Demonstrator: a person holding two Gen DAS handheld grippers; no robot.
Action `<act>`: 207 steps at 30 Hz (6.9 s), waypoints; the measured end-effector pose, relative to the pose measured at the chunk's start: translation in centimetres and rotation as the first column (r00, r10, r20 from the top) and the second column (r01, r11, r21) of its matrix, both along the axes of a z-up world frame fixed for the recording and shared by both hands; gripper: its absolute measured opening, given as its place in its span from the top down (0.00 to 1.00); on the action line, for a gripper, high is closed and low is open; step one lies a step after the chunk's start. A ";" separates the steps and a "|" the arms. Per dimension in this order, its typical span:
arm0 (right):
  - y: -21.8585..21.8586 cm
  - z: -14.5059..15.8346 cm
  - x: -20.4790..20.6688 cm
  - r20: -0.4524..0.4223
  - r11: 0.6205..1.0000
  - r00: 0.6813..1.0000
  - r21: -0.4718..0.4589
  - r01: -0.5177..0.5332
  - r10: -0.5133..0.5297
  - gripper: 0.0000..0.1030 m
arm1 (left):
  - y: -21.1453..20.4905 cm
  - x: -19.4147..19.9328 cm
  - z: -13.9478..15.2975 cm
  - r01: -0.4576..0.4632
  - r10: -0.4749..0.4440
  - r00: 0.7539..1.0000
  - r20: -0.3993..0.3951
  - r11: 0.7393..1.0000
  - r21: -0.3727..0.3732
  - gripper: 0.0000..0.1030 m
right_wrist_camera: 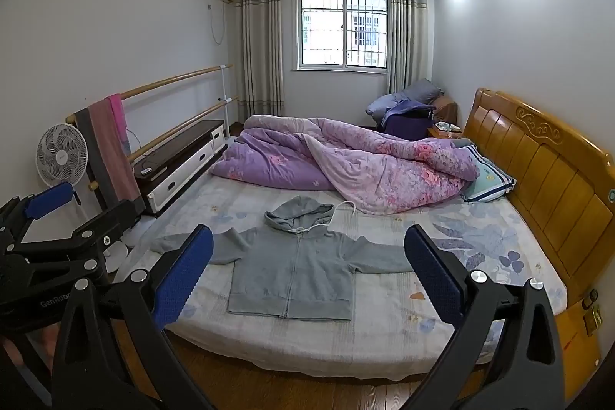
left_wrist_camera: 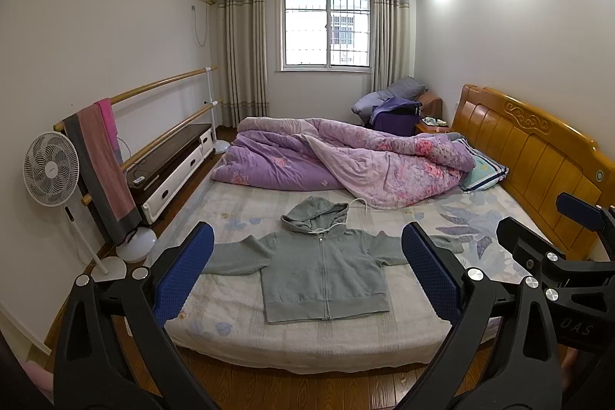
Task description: Fold large clothes
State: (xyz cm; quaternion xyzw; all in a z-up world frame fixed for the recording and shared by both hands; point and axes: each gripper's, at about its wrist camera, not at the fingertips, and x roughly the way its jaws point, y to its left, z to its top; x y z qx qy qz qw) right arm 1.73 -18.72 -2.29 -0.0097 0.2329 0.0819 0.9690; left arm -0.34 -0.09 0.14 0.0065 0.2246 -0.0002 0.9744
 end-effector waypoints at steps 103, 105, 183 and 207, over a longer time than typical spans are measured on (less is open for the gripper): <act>7.5 -6.9 11.4 -0.163 1.000 0.987 0.006 -0.017 0.017 0.07 | 6.1 11.8 -8.1 -0.026 0.019 0.986 -0.164 0.999 -0.042 0.05; 7.6 -7.8 13.8 -0.169 1.000 0.985 0.010 -0.029 0.030 0.07 | 6.3 14.3 -9.0 -0.036 0.026 0.983 -0.182 0.998 -0.051 0.05; 36.3 -61.6 62.0 -0.833 0.981 0.526 0.098 -0.167 0.173 0.93 | 53.8 49.9 -52.4 -0.662 0.481 0.640 -0.599 0.740 -0.114 0.84; -10.8 -48.9 57.6 -0.704 0.962 0.702 0.106 0.250 -0.104 0.90 | -8.2 66.0 -50.6 0.088 -0.172 0.837 -0.520 0.979 -0.181 0.84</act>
